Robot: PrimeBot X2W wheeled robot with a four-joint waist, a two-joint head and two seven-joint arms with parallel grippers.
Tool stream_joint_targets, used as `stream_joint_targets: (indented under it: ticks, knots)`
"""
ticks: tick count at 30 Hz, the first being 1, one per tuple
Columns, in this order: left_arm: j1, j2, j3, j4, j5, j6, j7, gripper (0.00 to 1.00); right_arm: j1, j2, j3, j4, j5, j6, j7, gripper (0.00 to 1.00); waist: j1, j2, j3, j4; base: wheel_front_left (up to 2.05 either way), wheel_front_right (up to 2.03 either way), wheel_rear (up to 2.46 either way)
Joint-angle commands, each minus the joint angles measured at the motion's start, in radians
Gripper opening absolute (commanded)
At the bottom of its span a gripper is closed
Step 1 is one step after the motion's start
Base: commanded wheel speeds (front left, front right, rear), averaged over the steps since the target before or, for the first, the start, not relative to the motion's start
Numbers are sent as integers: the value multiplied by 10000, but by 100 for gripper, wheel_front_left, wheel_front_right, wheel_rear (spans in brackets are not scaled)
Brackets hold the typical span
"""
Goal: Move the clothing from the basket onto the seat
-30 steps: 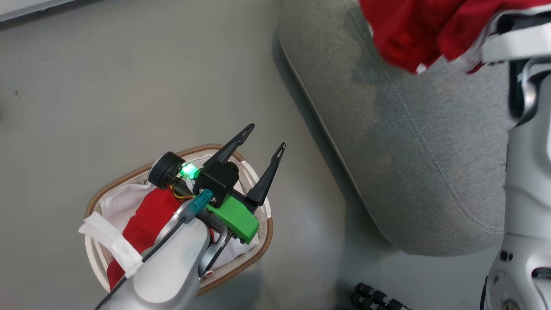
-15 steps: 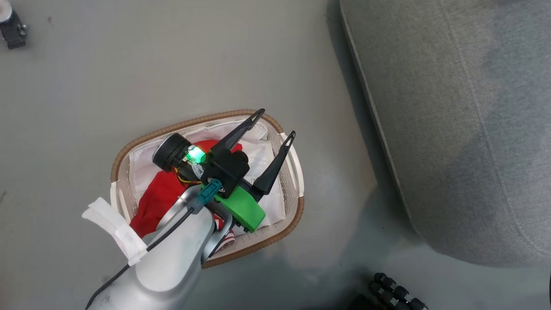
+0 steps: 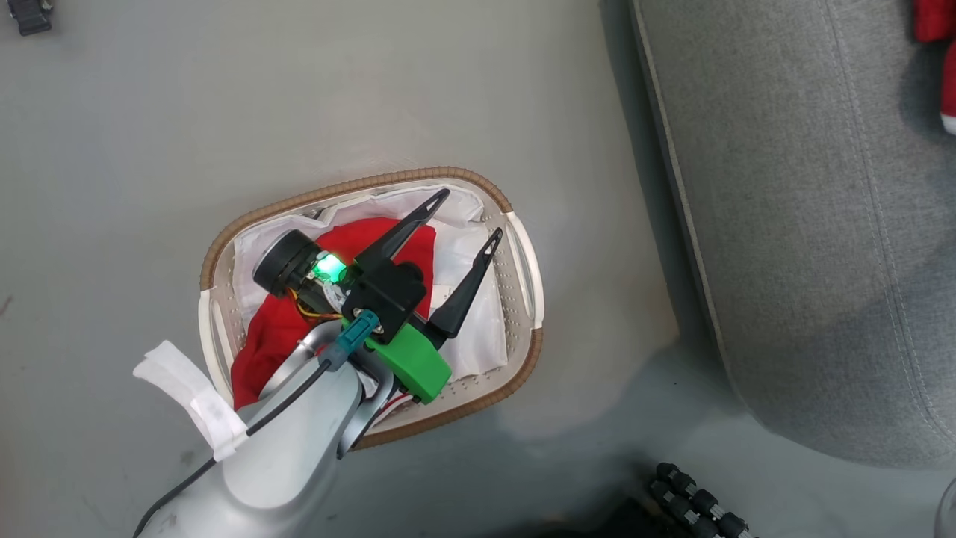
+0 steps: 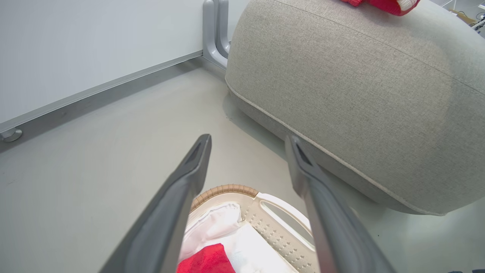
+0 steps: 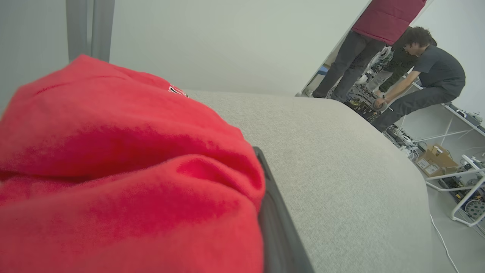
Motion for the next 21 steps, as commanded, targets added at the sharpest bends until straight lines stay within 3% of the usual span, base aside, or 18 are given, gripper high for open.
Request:
stream_joint_targets:
  ticks: [1, 3, 4, 5, 9, 21]
  knots:
    - [111, 106, -13, -24, -36, 40, -1, 100, 244, 115, -107, 23, -28, -10, -23, 0, -1, 0, -41, -61, 0, 0, 0]
    - [137, 122, -35, -22, -73, 46, 14, 100, 486, 211, -188, -60, -13, -10, -22, 21, -1, 0, -85, -108, 0, 0, 0]
    - [153, 120, -48, -10, -93, 52, 17, 100, 633, 282, -214, -115, 6, -10, -22, 67, -1, 0, -122, -136, 0, 0, 0]
    - [171, 118, -57, 11, -102, 58, 15, 100, 753, 339, -213, -145, 20, -10, -23, 100, -1, 0, -162, -155, 0, 0, 0]
    - [283, 102, -81, 88, -176, 72, -6, 100, 1280, 522, -193, -146, 272, -10, -22, 100, -1, 0, -383, -209, 0, 0, 0]
    - [743, 70, 194, 445, -648, 218, -178, 100, 3612, 1368, 1418, -771, 847, -10, -22, 100, -1, 0, -1445, -389, 0, 0, 0]
